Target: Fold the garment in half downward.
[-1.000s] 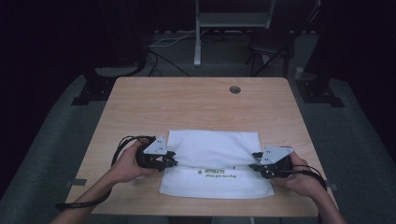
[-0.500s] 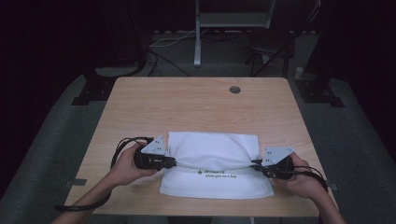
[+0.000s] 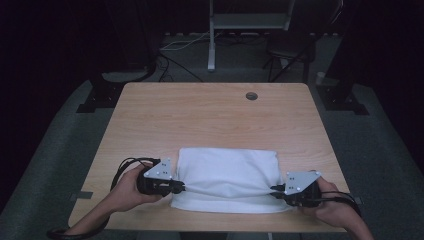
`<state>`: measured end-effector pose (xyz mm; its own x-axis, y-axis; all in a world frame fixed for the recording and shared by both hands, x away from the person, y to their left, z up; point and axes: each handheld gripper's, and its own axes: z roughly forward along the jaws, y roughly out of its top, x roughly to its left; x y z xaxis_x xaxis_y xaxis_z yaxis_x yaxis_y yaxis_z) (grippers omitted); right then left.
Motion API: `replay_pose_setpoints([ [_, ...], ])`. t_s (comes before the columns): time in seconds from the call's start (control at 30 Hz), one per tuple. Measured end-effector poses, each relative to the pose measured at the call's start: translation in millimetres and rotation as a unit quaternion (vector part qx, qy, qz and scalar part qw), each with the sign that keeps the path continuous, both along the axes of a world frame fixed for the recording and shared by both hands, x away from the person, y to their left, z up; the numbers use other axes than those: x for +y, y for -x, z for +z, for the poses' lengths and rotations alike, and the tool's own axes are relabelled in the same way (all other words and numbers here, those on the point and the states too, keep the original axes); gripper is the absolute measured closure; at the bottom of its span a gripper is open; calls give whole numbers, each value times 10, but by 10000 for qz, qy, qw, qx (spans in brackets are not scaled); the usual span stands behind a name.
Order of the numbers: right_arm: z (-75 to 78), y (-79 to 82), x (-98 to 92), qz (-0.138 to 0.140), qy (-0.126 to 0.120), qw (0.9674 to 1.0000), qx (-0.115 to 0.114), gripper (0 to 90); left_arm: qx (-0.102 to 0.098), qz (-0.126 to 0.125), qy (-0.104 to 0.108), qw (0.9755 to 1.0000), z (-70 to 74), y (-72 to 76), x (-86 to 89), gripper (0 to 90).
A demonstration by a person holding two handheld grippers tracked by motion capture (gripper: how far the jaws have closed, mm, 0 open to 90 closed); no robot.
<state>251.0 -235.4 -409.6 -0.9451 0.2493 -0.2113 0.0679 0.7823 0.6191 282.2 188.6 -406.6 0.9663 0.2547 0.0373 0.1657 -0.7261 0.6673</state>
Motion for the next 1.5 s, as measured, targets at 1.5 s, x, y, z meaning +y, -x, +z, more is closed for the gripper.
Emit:
replay_pose_setpoints([
  [1.5, 82, 230, -177, -65, 407, 9988, -278, 816, 225, -345, 18, 9992, -17, 285, 34, 843],
])
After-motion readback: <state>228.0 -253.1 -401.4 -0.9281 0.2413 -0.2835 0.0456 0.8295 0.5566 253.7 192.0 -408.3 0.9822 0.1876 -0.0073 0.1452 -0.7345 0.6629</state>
